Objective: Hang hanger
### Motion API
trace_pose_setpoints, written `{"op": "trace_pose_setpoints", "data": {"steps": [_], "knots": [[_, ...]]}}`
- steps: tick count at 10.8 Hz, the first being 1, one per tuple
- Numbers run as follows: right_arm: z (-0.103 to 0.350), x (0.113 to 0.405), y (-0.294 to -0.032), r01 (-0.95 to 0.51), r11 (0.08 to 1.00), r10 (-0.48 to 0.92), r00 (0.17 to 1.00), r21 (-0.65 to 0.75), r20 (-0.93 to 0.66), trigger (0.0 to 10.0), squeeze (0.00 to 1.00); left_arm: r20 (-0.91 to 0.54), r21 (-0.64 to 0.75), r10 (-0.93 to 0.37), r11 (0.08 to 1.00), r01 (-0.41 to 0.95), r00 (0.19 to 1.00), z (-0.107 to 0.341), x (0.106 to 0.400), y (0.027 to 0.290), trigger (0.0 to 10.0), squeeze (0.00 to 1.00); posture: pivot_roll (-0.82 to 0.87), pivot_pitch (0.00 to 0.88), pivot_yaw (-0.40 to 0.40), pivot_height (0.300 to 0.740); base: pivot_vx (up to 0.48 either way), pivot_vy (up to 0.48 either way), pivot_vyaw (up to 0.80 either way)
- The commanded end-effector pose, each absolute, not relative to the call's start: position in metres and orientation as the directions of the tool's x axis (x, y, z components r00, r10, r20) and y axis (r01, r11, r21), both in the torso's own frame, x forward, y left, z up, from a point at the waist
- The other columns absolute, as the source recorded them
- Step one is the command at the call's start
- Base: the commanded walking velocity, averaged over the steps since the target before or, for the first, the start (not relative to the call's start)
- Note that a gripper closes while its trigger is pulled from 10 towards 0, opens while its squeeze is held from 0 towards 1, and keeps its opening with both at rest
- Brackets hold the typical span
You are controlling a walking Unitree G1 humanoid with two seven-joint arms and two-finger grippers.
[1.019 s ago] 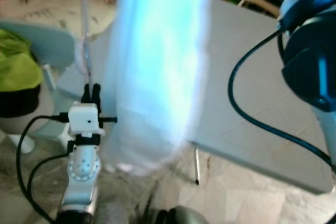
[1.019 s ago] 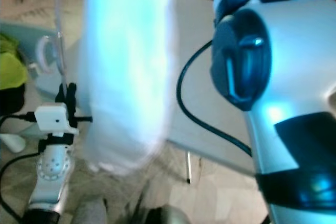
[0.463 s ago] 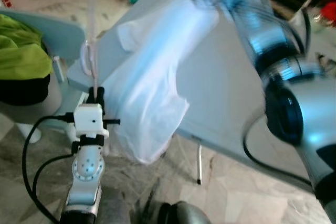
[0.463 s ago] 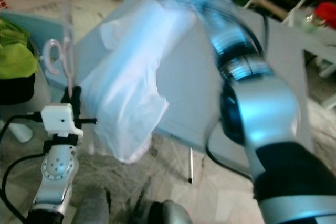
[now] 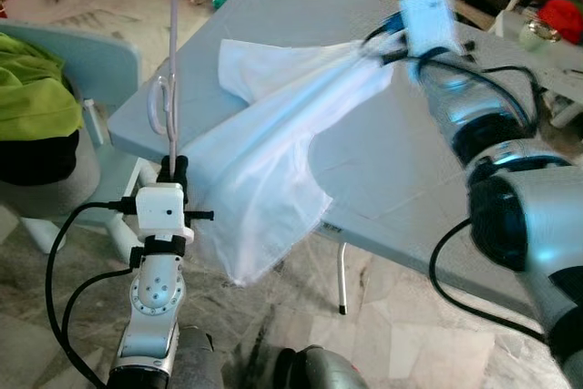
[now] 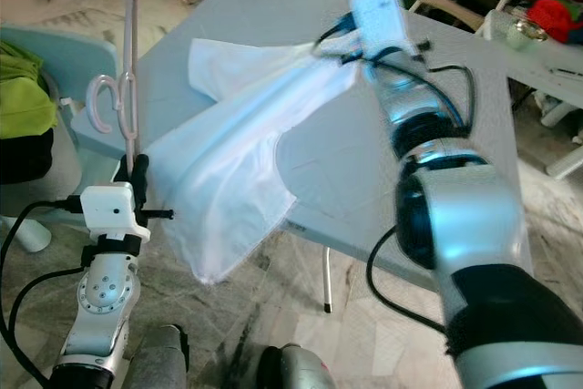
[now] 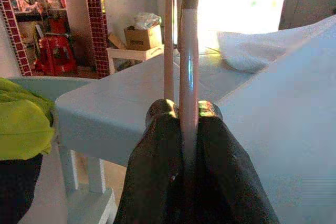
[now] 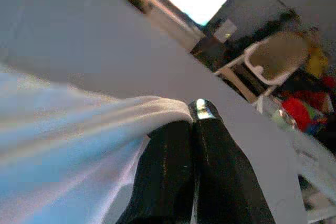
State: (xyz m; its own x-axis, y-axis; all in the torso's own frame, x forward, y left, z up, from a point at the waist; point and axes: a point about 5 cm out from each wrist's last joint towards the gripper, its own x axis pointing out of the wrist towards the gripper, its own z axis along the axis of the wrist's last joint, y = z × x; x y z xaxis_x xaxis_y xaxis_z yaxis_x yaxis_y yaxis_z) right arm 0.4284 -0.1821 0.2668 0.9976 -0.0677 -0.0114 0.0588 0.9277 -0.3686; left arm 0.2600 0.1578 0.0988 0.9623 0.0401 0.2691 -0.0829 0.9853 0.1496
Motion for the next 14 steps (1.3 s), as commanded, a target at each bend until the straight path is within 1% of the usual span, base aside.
{"op": "trace_pose_setpoints", "data": {"steps": [1, 2, 3, 4, 5, 6, 7, 9, 10, 11, 12, 13, 14], "knots": [[0.323, 0.425, -0.207, 0.238, 0.925, -0.193, 0.966, -0.296, 0.173, 10.0, 0.00, 0.235, 0.152, 0.015, 0.987, -0.052, 0.972, 0.093, 0.260, 0.152, 10.0, 0.00, 0.19, 0.138, -0.178, 0.740, 0.000, 0.000, 0.00], [0.338, 0.424, -0.209, 0.273, 0.918, -0.211, 0.951, -0.288, 0.227, 10.0, 0.00, 0.234, 0.151, 0.017, 0.987, -0.053, 0.972, 0.093, 0.260, 0.152, 10.0, 0.00, 0.20, 0.137, -0.181, 0.740, 0.000, 0.000, 0.00], [0.379, 0.418, -0.209, 0.300, 0.913, -0.201, 0.921, -0.276, 0.334, 10.0, 0.00, 0.230, 0.150, 0.019, 0.987, -0.055, 0.973, 0.092, 0.258, 0.152, 10.0, 0.00, 0.20, 0.133, -0.191, 0.740, 0.000, 0.000, 0.00], [0.403, 0.413, -0.204, 0.293, 0.917, -0.173, 0.905, -0.272, 0.388, 10.0, 0.00, 0.221, 0.142, 0.032, 0.988, -0.065, 0.975, 0.090, 0.259, 0.150, 10.0, 0.00, 0.20, 0.127, -0.202, 0.740, 0.000, 0.000, 0.00], [0.395, 0.416, -0.200, 0.290, 0.895, -0.150, 0.911, -0.337, 0.385, 10.0, 0.00, 0.217, 0.138, 0.061, 0.986, -0.092, 0.974, 0.090, 0.259, 0.150, 10.0, 0.00, 0.20, 0.130, -0.204, 0.740, 0.000, 0.000, 0.00], [0.360, 0.423, -0.194, 0.215, 0.893, -0.094, 0.948, -0.395, 0.304, 10.0, 0.00, 0.210, 0.131, 0.059, 0.987, -0.088, 0.976, 0.088, 0.259, 0.147, 10.0, 0.00, 0.20, 0.135, -0.198, 0.740, 0.000, 0.000, 0.00], [0.311, 0.427, -0.188, 0.102, 0.908, -0.033, 0.984, -0.407, 0.173, 10.0, 0.00, 0.202, 0.139, 0.042, 0.988, -0.071, 0.979, 0.086, 0.257, 0.145, 10.0, 0.00, 0.19, 0.140, -0.182, 0.740, 0.000, 0.000, 0.00], [0.226, 0.421, -0.178, -0.088, 0.897, 0.080, 0.996, -0.433, -0.038, 10.0, 0.00, 0.193, 0.150, 0.034, 0.987, -0.064, 0.981, 0.085, 0.257, 0.149, 10.0, 0.00, 0.17, 0.142, -0.166, 0.740, 0.000, 0.000, 0.00], [0.206, 0.416, -0.178, -0.125, 0.878, 0.100, 0.992, -0.462, -0.078, 10.0, 0.00, 0.193, 0.153, 0.031, 0.986, -0.061, 0.981, 0.086, 0.259, 0.149, 10.0, 0.00, 0.16, 0.143, -0.164, 0.740, 0.000, 0.000, 0.00], [0.187, 0.411, -0.179, -0.144, 0.880, 0.103, 0.988, -0.453, -0.114, 10.0, 0.00, 0.195, 0.154, 0.026, 0.986, -0.057, 0.980, 0.087, 0.261, 0.148, 10.0, 0.00, 0.15, 0.142, -0.164, 0.740, 0.000, 0.000, 0.00], [0.169, 0.403, -0.183, -0.129, 0.904, 0.092, 0.990, -0.408, -0.111, 10.0, 0.00, 0.190, 0.152, 0.023, 0.987, -0.053, 0.981, 0.085, 0.261, 0.145, 10.0, 0.00, 0.15, 0.144, -0.160, 0.740, 0.000, 0.000, 0.00], [0.162, 0.398, -0.185, -0.109, 0.940, 0.099, 0.994, -0.322, -0.049, 10.0, 0.00, 0.171, 0.154, 0.027, 0.987, -0.054, 0.985, 0.081, 0.258, 0.144, 10.0, 0.00, 0.14, 0.145, -0.157, 0.740, 0.000, 0.000, 0.00], [0.157, 0.393, -0.186, -0.109, 0.956, 0.108, 0.994, -0.272, -0.017, 10.0, 0.00, 0.164, 0.158, 0.028, 0.986, -0.054, 0.986, 0.080, 0.256, 0.145, 10.0, 0.00, 0.14, 0.145, -0.152, 0.740, 0.000, 0.000, 0.00]]}}
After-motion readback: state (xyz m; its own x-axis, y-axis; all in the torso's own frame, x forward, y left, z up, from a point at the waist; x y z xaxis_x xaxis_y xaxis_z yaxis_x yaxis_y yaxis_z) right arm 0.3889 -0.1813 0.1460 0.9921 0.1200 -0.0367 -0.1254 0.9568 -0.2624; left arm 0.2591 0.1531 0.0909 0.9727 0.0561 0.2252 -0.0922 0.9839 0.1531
